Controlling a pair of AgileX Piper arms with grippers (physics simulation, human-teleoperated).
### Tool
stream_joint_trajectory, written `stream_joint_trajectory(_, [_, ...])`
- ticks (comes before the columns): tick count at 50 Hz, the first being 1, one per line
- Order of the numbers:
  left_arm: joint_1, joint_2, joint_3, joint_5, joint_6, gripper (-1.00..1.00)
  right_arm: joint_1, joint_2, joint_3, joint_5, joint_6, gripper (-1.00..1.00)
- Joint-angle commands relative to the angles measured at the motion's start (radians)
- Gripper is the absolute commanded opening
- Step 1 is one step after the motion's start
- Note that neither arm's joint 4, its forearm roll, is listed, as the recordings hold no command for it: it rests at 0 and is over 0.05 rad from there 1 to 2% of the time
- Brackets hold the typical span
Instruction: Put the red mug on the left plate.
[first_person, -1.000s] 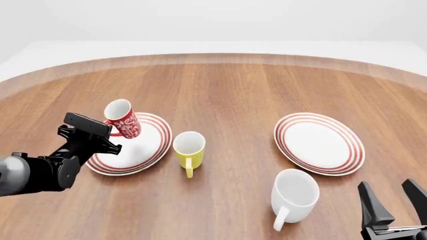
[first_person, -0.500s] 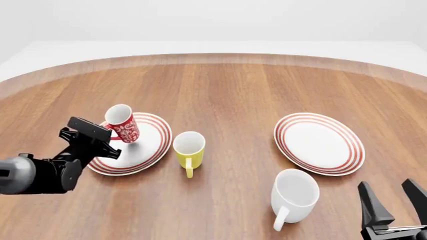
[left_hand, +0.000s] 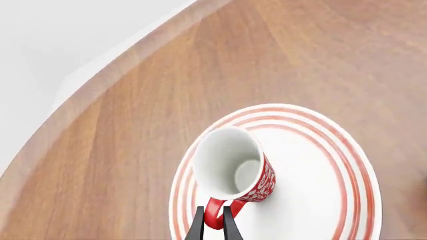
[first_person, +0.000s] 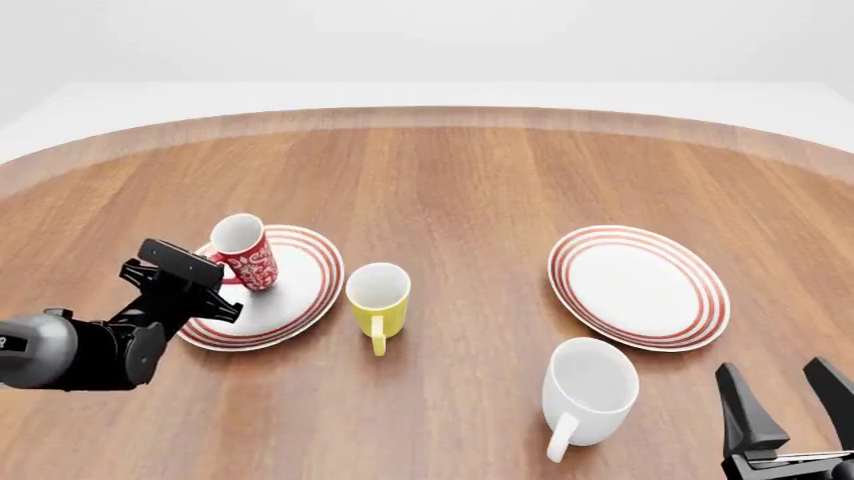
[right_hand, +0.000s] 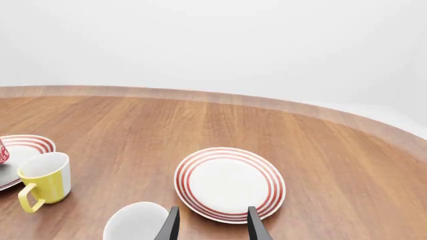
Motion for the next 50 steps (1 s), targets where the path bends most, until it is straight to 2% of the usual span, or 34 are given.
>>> stream_joint_trajectory(1, [0.002,0.014,-0.006,-0.010,0.016,-1.00,0.000,0.000,0.000,0.000,0.000,1.00])
stream_joint_trajectory(17, [0.007,0.055,0.006,-0.052,0.037,-1.00,0.001,0.000,0.000,0.000,0.000,1.00])
stream_joint_trajectory(24, [0.012,0.062,-0.010,-0.030,0.026,-1.00,-0.005,-0.003,-0.001,0.000,0.000,1.00])
stream_joint_trajectory(25, [0.013,0.063,-0.013,-0.025,0.023,1.00,-0.005,-0.004,-0.001,0.002,0.000,1.00])
stream_joint_trajectory(44, [0.013,0.068,-0.019,-0.007,0.006,1.00,-0.003,-0.019,0.000,0.018,-0.001,1.00])
stream_joint_trajectory(50, [0.012,0.055,-0.006,-0.008,0.001,1.00,-0.002,0.002,-0.001,-0.003,-0.001,1.00])
